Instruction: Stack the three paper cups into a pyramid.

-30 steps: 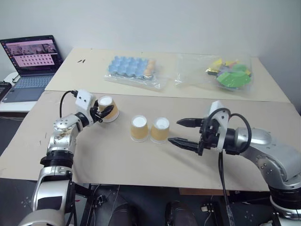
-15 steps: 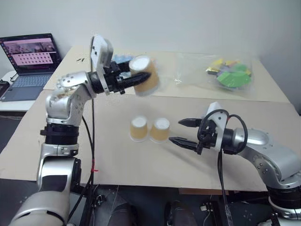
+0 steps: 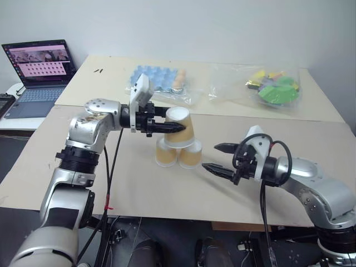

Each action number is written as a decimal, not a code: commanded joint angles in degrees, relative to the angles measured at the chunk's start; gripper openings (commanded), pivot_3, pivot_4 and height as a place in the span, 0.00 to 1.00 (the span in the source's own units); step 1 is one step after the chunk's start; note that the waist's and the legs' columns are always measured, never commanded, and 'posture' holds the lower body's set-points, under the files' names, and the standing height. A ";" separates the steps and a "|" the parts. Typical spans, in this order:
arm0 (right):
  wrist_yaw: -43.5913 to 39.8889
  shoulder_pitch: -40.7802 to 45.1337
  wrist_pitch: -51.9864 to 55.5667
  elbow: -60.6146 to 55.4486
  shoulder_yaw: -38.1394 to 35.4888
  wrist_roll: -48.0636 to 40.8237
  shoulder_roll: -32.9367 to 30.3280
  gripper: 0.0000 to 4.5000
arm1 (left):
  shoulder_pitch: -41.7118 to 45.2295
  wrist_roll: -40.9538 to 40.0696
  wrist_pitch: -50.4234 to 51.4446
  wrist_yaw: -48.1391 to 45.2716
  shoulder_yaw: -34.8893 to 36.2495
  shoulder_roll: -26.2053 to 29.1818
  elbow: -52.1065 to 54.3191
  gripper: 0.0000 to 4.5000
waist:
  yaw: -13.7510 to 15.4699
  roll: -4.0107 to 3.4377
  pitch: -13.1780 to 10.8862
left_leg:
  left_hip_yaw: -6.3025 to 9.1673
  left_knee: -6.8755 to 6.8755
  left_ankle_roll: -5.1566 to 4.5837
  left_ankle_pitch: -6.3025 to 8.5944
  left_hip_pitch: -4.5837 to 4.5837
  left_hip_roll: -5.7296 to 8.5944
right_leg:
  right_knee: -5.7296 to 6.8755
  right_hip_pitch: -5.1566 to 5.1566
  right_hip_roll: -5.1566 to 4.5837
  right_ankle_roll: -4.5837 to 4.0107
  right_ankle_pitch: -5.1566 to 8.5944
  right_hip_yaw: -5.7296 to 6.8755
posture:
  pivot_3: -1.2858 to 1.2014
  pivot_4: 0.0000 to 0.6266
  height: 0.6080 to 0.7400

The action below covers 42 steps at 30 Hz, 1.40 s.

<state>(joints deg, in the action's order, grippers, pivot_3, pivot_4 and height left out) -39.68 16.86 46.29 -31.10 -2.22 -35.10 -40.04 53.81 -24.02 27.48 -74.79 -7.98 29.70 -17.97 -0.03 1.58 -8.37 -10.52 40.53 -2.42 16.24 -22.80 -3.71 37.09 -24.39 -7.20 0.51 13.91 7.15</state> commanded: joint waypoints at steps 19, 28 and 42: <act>1.45 -1.13 -0.58 -3.14 -2.54 -2.38 0.19 0.98 | 3.44 4.90 -4.56 1.18 0.26 -3.83 -3.76 0.98 | 0.17 0.00 0.00 | 0.16 0.20 -0.07 0.04 -0.06 -0.01 | 0.03 0.02 0.00 0.00 0.00 0.03 | 0.52 0.24 0.94; 0.60 -0.38 -1.60 -1.39 -0.92 -1.68 0.60 0.98 | 2.53 -3.44 6.89 2.98 6.64 -0.87 7.99 0.98 | 0.11 0.00 0.00 | 0.19 0.21 -0.08 0.05 -0.10 -0.02 | 0.03 0.00 0.00 0.00 0.00 0.04 | 0.52 0.24 0.94; -0.66 0.42 -3.64 3.10 -0.09 1.61 0.02 0.98 | -7.82 0.20 10.44 42.54 26.10 -0.18 15.91 0.98 | -0.13 -0.01 0.01 | 0.29 0.20 -0.08 0.05 0.09 0.00 | 0.07 0.18 -0.03 0.00 -0.01 -0.05 | 0.52 0.24 0.94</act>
<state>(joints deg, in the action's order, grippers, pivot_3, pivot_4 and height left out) -40.01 17.05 44.47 -28.39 -0.92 -34.52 -39.10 49.88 -29.64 41.79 -41.00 16.89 29.52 -3.19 -0.16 1.57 -8.37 -10.23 40.70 -2.49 16.28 -22.70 -3.71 37.14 -24.21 -7.22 0.50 13.91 7.11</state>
